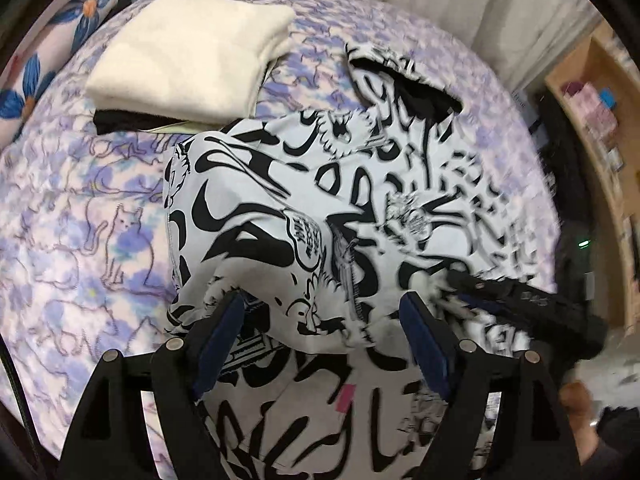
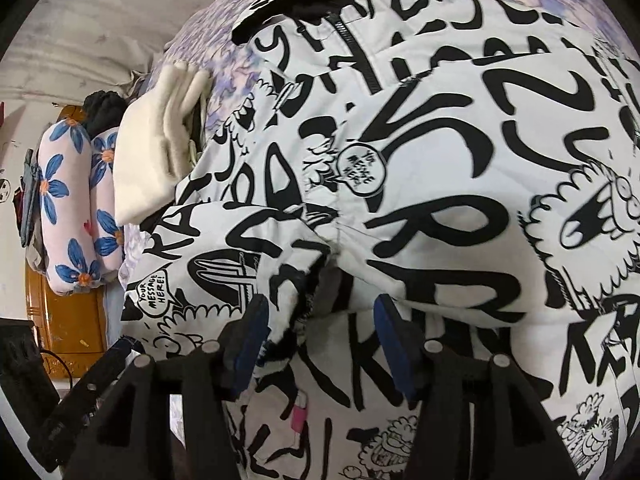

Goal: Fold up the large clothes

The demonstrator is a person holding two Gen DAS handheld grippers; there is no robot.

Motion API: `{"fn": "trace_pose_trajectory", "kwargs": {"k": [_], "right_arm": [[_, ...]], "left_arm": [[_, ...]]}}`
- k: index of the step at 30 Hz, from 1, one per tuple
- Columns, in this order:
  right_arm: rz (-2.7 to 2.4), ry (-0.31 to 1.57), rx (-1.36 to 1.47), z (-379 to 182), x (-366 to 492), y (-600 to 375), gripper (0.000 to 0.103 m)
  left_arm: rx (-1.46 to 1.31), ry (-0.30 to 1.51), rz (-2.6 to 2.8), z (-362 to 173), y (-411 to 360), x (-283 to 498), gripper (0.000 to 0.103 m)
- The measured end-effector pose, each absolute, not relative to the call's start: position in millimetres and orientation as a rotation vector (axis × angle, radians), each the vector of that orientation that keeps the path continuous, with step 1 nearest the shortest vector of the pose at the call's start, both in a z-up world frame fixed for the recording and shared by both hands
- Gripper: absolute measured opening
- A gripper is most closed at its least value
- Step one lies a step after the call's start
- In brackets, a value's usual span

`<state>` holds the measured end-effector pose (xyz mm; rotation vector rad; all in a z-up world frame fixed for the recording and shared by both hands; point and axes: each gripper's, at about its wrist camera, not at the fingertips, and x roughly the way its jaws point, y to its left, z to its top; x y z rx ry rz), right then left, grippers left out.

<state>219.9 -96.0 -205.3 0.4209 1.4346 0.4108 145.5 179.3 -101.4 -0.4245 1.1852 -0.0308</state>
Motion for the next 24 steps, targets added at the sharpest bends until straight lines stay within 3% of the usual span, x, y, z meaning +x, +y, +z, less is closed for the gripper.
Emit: {"fn": "trace_pose_trajectory", "kwargs": {"k": [13, 15, 16, 24], "right_arm": [[0.466, 1.572, 0.453, -264, 219, -56, 0.054], [0.496, 1.570, 0.411, -263, 217, -47, 0.033], [0.517, 1.562, 0.351, -258, 216, -40, 0.013], [0.583, 1.255, 0.196, -156, 223, -52, 0.011]], "left_arm": [[-0.405, 1.146, 0.070, -95, 214, 145, 0.079], [-0.411, 1.162, 0.098, -103, 221, 147, 0.079], [-0.414, 1.173, 0.109, -108, 225, 148, 0.079], [-0.407, 1.238, 0.138, -144, 233, 155, 0.079]]}}
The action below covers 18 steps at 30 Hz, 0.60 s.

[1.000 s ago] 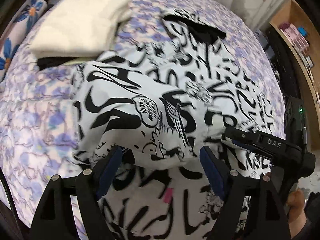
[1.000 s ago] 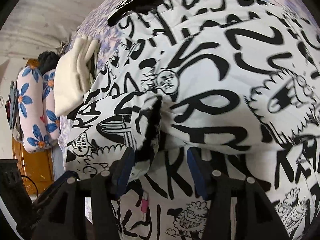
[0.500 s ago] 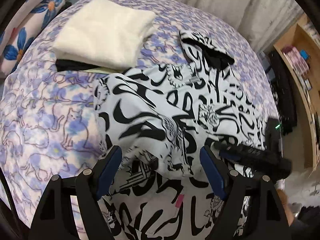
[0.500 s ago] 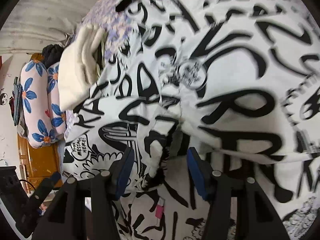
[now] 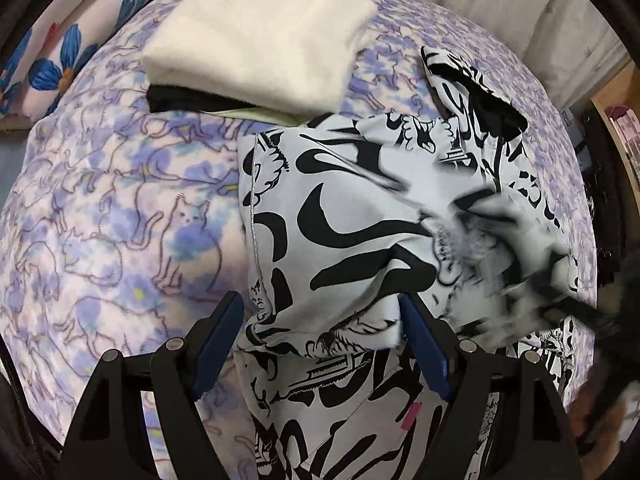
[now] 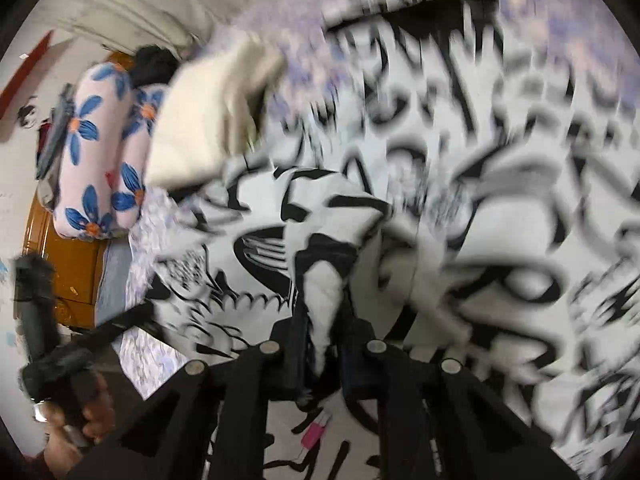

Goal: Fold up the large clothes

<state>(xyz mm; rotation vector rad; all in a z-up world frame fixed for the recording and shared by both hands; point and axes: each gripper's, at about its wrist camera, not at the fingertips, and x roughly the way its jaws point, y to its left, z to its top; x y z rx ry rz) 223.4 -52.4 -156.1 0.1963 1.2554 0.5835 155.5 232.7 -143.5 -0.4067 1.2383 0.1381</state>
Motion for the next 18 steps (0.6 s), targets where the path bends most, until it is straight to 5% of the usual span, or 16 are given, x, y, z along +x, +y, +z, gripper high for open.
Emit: {"fn": "trace_pose_trajectory", "kwargs": {"k": [6, 15, 18], "right_arm": [[0.518, 1.182, 0.089, -136, 240, -82, 0.011], [0.366, 1.277, 0.109, -203, 259, -139, 0.011], [0.340, 1.308, 0.118, -227, 260, -144, 0.011]], "left_arm": [[-0.329, 1.251, 0.085, -156, 207, 178, 0.079], [-0.203, 1.290, 0.114, -195, 194, 206, 0.079], [-0.173, 1.318, 0.140, -221, 196, 214, 0.054]]}}
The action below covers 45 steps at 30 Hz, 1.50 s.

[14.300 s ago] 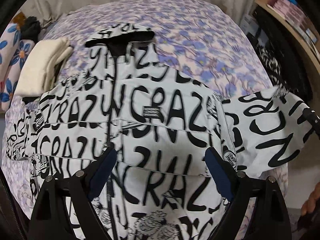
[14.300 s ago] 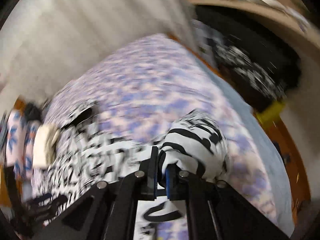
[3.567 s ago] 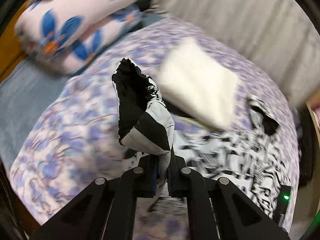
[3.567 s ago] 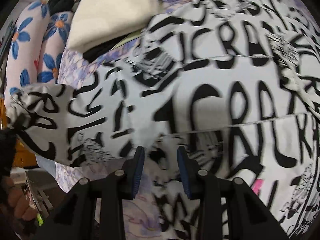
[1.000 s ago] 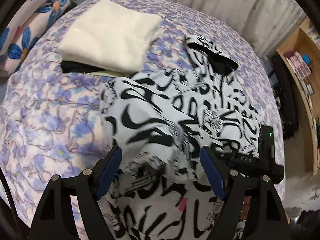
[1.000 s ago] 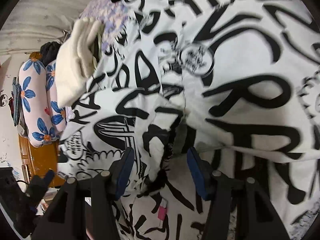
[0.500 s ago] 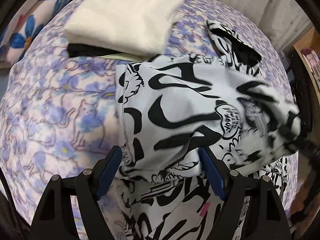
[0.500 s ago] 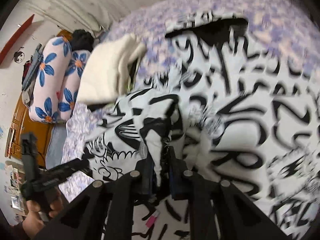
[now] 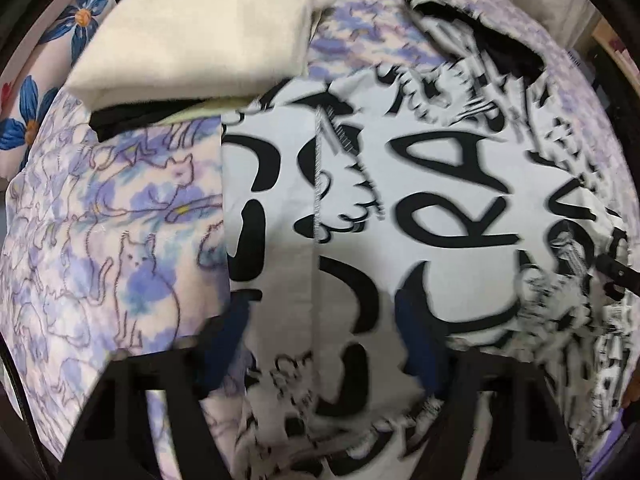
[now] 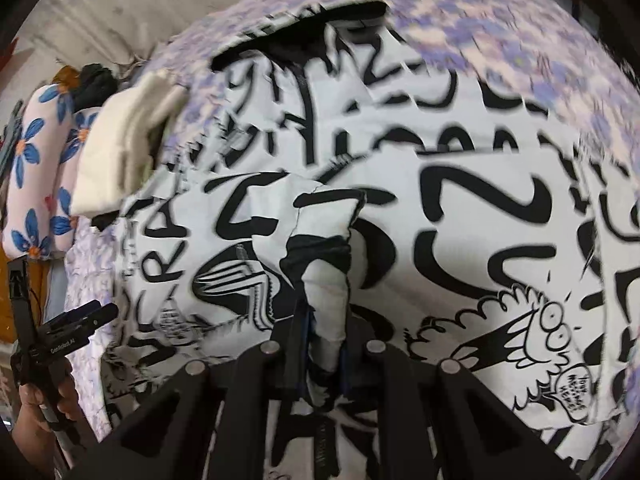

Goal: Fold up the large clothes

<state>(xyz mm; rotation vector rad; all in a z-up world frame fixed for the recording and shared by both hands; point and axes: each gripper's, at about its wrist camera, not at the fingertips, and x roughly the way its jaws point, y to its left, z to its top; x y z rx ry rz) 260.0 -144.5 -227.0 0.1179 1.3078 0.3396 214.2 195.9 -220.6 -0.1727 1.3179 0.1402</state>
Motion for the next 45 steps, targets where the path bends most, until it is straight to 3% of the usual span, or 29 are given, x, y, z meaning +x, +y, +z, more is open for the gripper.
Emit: {"fn": "trace_pose_trajectory", "kwargs": {"k": [1, 4, 6, 8, 11, 19, 20, 21, 22, 23, 25, 27, 30, 32, 34, 42, 45], "right_arm": [[0.332, 1.326, 0.128, -237, 262, -147, 0.012], [0.335, 1.350, 0.161, -244, 263, -153, 0.017], [0.343, 1.365, 0.169, -241, 264, -155, 0.025], [0.366, 1.352, 0.182, -236, 265, -158, 0.043], [0.396, 1.330, 0.234, -230, 271, -161, 0.051], [0.355, 1.324, 0.246, -251, 317, -151, 0.052], [0.355, 1.324, 0.238, -253, 320, -150, 0.052], [0.356, 1.312, 0.206, -252, 323, -146, 0.047], [0.361, 1.286, 0.162, -248, 324, -143, 0.019], [0.365, 1.264, 0.145, -243, 325, -140, 0.016], [0.356, 1.209, 0.104, -237, 327, -138, 0.014], [0.319, 1.238, 0.070, -252, 331, -138, 0.014], [0.293, 1.261, 0.053, -264, 332, -137, 0.015], [0.245, 1.263, 0.037, -255, 329, -137, 0.027], [0.215, 1.238, 0.022, -242, 320, -137, 0.032], [0.362, 1.075, -0.057, -187, 228, -97, 0.032], [0.516, 1.146, 0.001, -200, 206, -64, 0.032]], "left_arm": [[-0.159, 1.350, 0.154, -233, 197, 218, 0.042], [-0.184, 1.366, 0.164, -247, 204, 221, 0.042], [-0.186, 1.350, 0.166, -243, 207, 225, 0.048], [-0.202, 1.346, 0.154, -239, 213, 229, 0.068], [-0.241, 1.330, 0.154, -236, 224, 239, 0.070], [-0.340, 1.329, 0.174, -253, 258, 278, 0.071], [-0.353, 1.323, 0.170, -254, 262, 283, 0.065], [-0.362, 1.310, 0.161, -253, 264, 285, 0.056], [-0.370, 1.306, 0.133, -252, 264, 289, 0.040], [-0.360, 1.309, 0.111, -253, 263, 293, 0.034], [-0.293, 1.297, 0.113, -254, 255, 297, 0.032], [-0.218, 1.279, 0.112, -260, 247, 297, 0.032], [-0.233, 1.276, 0.143, -265, 250, 298, 0.042], [-0.231, 1.281, 0.169, -260, 251, 298, 0.047], [-0.214, 1.269, 0.186, -248, 252, 288, 0.048], [-0.175, 1.127, 0.159, -184, 199, 219, 0.047], [-0.242, 1.151, 0.126, -189, 175, 188, 0.037]]}}
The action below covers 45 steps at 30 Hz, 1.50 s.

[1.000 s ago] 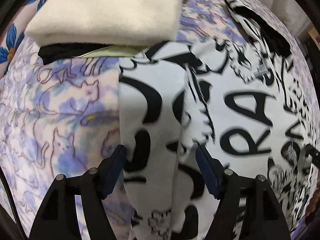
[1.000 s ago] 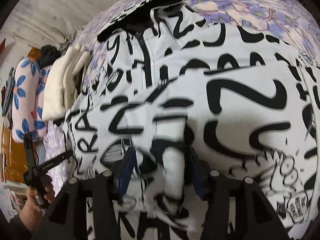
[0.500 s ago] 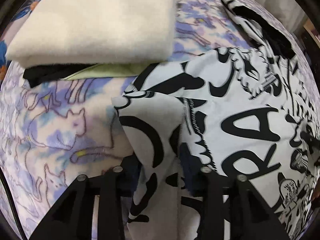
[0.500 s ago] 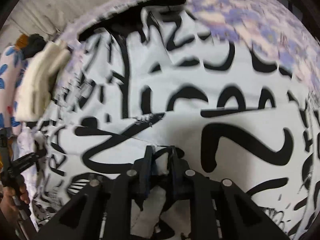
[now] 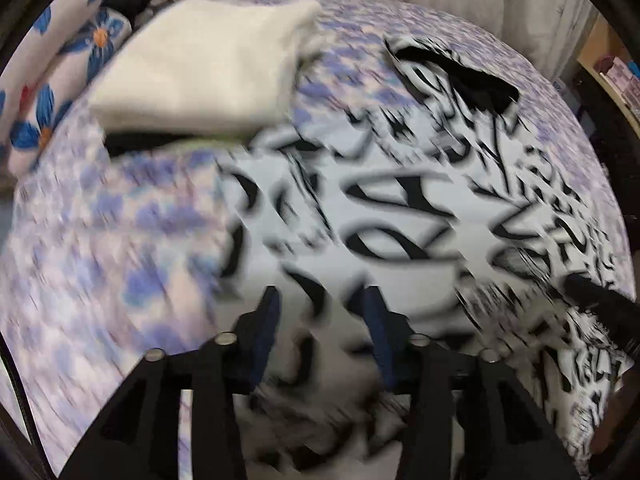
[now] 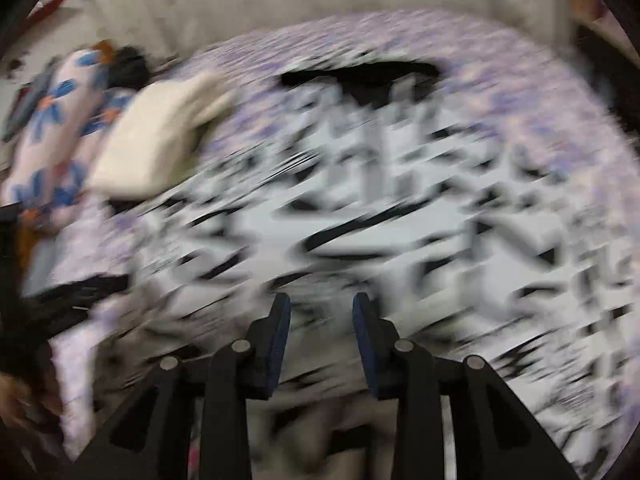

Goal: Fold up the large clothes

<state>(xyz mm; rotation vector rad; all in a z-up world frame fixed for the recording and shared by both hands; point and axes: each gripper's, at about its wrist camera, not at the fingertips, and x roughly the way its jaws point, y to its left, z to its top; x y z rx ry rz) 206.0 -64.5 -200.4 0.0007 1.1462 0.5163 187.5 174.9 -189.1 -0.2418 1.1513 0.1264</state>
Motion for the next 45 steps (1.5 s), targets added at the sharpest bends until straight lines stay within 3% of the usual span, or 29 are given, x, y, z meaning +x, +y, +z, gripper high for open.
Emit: {"fn": "trace_pose_trajectory", "kwargs": {"k": [8, 15, 21, 24, 32, 45], "right_arm": [[0.524, 1.193, -0.143, -246, 190, -38, 0.031], [0.316, 1.170, -0.104, -241, 227, -136, 0.000], [0.261, 1.177, -0.129, -239, 232, -151, 0.000], [0.258, 1.181, -0.118, -234, 233, -149, 0.002], [0.280, 1.200, -0.102, -205, 225, -151, 0.002], [0.314, 1.236, -0.036, -153, 208, -171, 0.003]], "left_arm": [[-0.158, 1.175, 0.191, -234, 154, 153, 0.034], [-0.088, 1.158, 0.129, -235, 172, 141, 0.025], [-0.139, 1.190, 0.140, -234, 175, 148, 0.025], [-0.164, 1.216, 0.150, -231, 176, 151, 0.031], [-0.120, 1.221, 0.178, -196, 156, 149, 0.066], [-0.145, 1.207, 0.250, -124, 149, 131, 0.067]]}}
